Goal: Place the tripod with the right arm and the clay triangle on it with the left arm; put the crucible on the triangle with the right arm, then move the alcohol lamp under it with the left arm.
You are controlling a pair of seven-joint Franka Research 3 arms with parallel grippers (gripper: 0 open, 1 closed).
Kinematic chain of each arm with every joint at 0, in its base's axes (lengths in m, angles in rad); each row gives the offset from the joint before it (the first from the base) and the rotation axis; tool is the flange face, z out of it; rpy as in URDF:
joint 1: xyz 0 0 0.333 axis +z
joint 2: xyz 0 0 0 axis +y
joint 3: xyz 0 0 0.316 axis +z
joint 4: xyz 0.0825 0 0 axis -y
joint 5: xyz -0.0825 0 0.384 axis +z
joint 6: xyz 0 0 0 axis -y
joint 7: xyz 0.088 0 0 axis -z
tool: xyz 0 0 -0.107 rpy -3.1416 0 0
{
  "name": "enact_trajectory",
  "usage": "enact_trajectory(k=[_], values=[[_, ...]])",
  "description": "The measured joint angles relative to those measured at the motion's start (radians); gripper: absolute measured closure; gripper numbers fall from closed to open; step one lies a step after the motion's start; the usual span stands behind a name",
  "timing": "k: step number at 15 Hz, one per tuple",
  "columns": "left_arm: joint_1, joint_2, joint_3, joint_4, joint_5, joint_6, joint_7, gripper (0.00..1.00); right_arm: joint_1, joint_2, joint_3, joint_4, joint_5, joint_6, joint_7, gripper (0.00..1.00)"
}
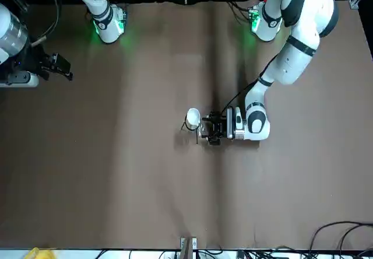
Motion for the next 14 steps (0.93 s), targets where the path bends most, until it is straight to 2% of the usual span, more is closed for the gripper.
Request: enact_trajectory(k=[12, 14], values=[[-0.054, 0.0, 0.0, 0.006, -0.079, 0.015, 0.002, 0.21, 0.0, -0.003, -0.007, 0.0, 0.0, 0.017, 0.0, 0.0], [-0.054, 0.0, 0.001, 0.007, -0.08, 0.017, 0.002, 0.19, 0.0, -0.006, -0.008, 0.001, 0.0, 0.023, 0.0, 0.0]])
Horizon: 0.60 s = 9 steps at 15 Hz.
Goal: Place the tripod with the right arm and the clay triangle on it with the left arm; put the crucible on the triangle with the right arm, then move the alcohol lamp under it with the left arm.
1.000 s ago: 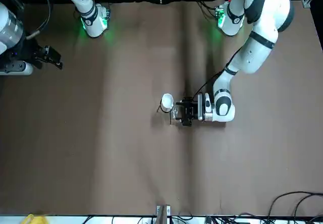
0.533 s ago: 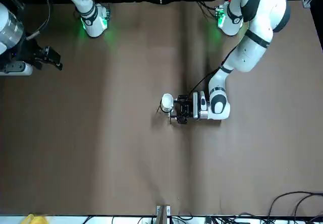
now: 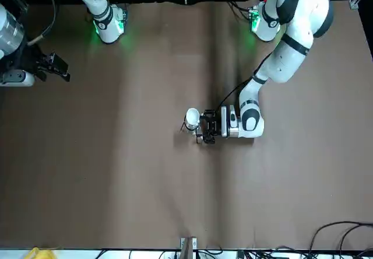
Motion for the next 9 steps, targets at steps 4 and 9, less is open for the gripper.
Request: enact_trajectory(k=[4, 9], values=[[0.019, -0.006, 0.035, 0.005, 0.0, 0.013, -0.01, 0.0, 0.0, -0.003, -0.001, 0.001, 0.0, 0.01, 0.0, 0.0], [0.139, -0.106, 0.052, 0.007, 0.171, 0.017, -0.241, 0.0, 0.0, -0.004, -0.001, 0.001, -0.001, 0.011, 0.0, 0.0]])
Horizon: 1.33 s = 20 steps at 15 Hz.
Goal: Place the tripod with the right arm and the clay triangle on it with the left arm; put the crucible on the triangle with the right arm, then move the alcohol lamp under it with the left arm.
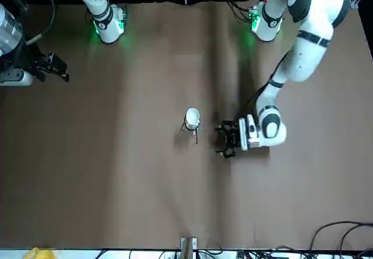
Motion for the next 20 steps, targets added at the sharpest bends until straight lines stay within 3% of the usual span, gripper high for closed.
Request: enact_trajectory(k=[5, 10, 20], values=[[0.09, -0.142, 0.001, 0.04, 0.339, 0.0, -0.501, 0.0, 0.0, -0.002, 0.0, 0.0, -0.001, -0.003, 0.0, 0.0], [0.101, -0.239, -0.001, 0.129, 0.638, -0.053, -0.961, 0.0, 0.0, -0.002, 0.0, 0.0, -0.001, -0.003, 0.0, 0.0], [0.11, -0.487, 0.0, 0.155, 1.111, -0.172, -1.755, 0.0, 0.0, -0.002, 0.0, 0.0, -0.001, -0.003, 0.0, 0.0]])
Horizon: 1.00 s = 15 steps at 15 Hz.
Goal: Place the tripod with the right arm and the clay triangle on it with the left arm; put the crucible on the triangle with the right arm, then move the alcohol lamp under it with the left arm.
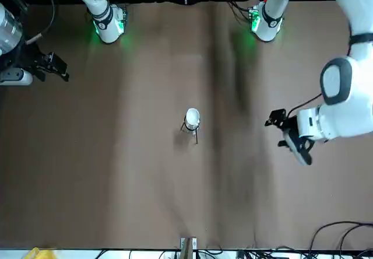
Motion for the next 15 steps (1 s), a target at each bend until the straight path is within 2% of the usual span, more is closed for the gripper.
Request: enact_trajectory(k=[1, 2, 5, 11, 15], values=[[0.0, -0.059, 0.0, -0.001, 0.112, -0.053, -0.215, 0.0, 0.0, 0.0, 0.0, -0.001, 0.0, 0.0, 0.0, 0.0], [0.0, -0.085, -0.001, -0.002, 0.173, -0.078, -0.32, 0.0, 0.0, 0.0, 0.0, -0.001, 0.0, 0.0, 0.0, 0.0], [-0.001, -0.143, -0.004, -0.005, 0.306, -0.152, -0.522, 0.0, 0.0, 0.0, 0.0, -0.004, 0.0, -0.004, -0.004, 0.0], [0.004, -0.268, 0.001, -0.005, 0.458, -0.256, -0.795, 0.0, 0.0, 0.0, 0.0, -0.019, 0.0, -0.008, -0.072, 0.0], [0.006, -0.285, 0.0, -0.005, 0.468, -0.258, -0.855, 0.0, 0.0, -0.001, 0.0, -0.019, 0.0, -0.004, -0.074, 0.0]])
